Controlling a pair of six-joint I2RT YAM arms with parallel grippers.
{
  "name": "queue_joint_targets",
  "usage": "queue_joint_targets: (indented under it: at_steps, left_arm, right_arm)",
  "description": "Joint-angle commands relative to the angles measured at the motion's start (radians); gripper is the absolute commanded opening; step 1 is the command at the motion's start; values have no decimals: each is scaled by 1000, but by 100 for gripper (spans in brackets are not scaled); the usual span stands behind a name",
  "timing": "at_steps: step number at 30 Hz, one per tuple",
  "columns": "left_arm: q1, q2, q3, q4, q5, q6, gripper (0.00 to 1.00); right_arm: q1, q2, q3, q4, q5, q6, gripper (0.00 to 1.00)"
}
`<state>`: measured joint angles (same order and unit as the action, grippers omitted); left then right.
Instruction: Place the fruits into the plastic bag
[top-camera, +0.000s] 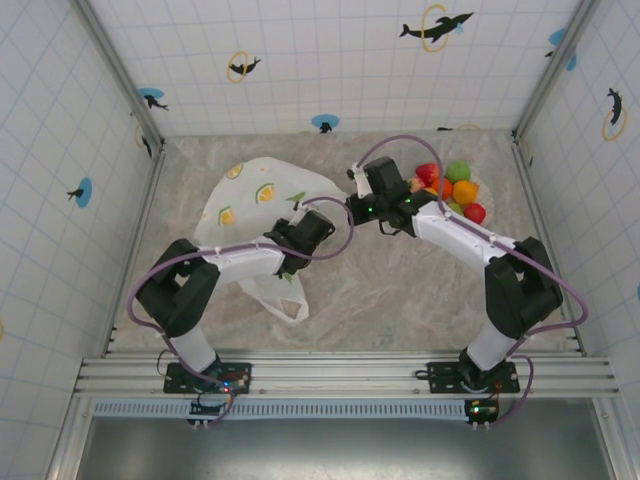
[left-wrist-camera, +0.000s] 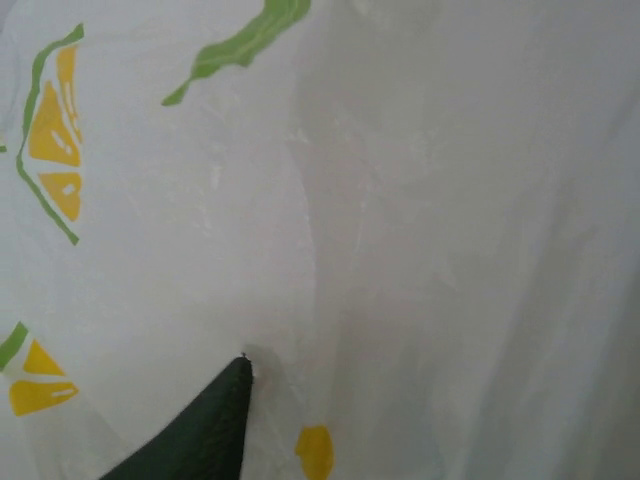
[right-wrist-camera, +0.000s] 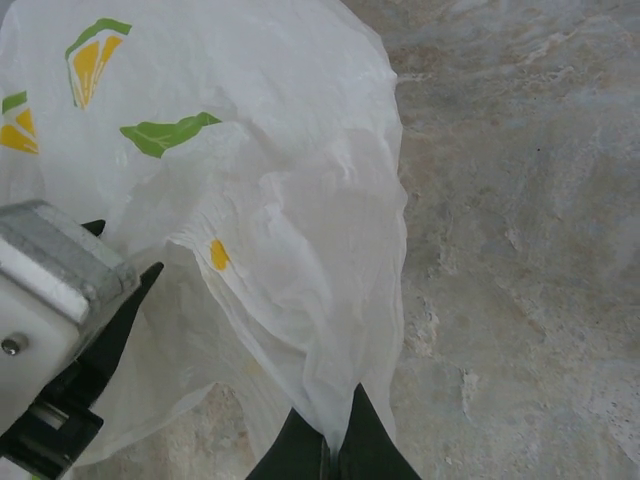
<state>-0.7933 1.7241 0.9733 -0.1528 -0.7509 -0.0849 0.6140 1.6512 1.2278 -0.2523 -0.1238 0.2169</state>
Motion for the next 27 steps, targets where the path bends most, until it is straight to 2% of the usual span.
queue_joint_targets:
  at_steps: [1, 5, 9, 12, 15, 17, 19, 24, 27]
  left_arm:
    - [-1, -48, 68, -19, 50, -41, 14]
    - [12, -180, 93, -65, 286, -119, 0]
    - [109, -287, 91, -79, 553, -250, 0]
    - [198, -330, 87, -73, 697, -321, 0]
    - [223, -349, 98, -77, 726, -345, 0]
    - [227, -359, 100, -75, 745, -357, 0]
    - [235, -366, 102, -69, 772, -374, 0]
    - [258, -377, 102, -63, 814, -453, 0]
    - [260, -383, 91, -51, 816, -489, 0]
  right_arm:
    - [-3, -42, 44, -48, 56, -58, 1]
    - [-4, -26, 83, -65, 191, -101, 4]
    - [8, 15, 151, -38, 221, -106, 11]
    - [28, 34, 181, -20, 243, -108, 28]
    - [37, 6, 148, -5, 263, -105, 53]
    - [41, -51, 63, 39, 266, -110, 74]
    - [40, -130, -49, 120, 267, -115, 85]
    - [13, -336, -324, 250, 167, -70, 99]
    - [13, -447, -460, 315, 107, -24, 100]
